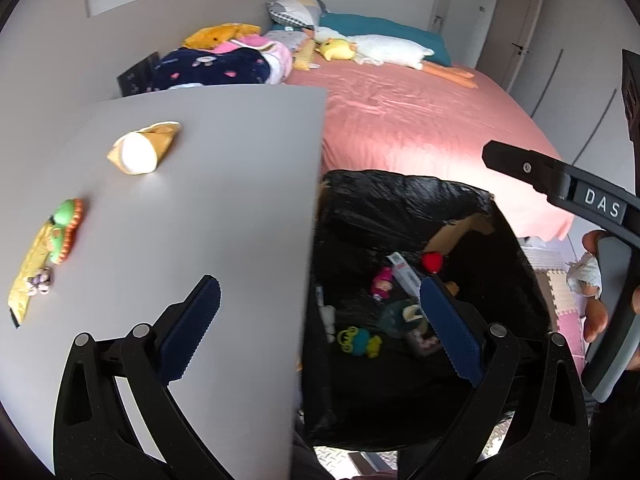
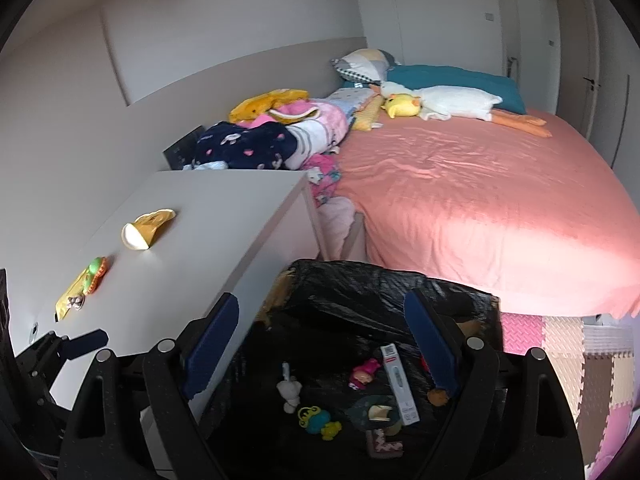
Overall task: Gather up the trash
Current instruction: 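Move both grippers back over the remaining items on the table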
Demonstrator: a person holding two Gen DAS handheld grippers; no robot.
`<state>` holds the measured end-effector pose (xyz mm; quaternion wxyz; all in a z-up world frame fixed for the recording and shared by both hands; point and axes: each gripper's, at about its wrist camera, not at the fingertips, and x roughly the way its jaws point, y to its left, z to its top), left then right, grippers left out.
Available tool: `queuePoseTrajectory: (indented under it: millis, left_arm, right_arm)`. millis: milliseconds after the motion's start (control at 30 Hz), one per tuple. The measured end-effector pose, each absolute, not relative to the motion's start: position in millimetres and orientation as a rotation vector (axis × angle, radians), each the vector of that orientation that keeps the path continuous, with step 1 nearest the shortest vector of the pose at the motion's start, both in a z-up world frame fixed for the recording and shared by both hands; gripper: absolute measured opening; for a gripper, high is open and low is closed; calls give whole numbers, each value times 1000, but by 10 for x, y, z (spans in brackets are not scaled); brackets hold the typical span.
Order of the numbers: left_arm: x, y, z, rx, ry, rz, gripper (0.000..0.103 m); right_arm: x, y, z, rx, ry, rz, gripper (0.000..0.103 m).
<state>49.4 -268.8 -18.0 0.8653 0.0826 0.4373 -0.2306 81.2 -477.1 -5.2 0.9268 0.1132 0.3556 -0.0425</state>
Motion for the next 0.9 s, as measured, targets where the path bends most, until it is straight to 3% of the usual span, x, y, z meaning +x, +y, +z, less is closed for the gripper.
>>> queuePoseTrajectory:
  millis: [900]
  left_arm:
    - [812,-1385,-206,69,905,-279,97]
  right_arm:
    - [1448,-3485,-104,72,730,149,87]
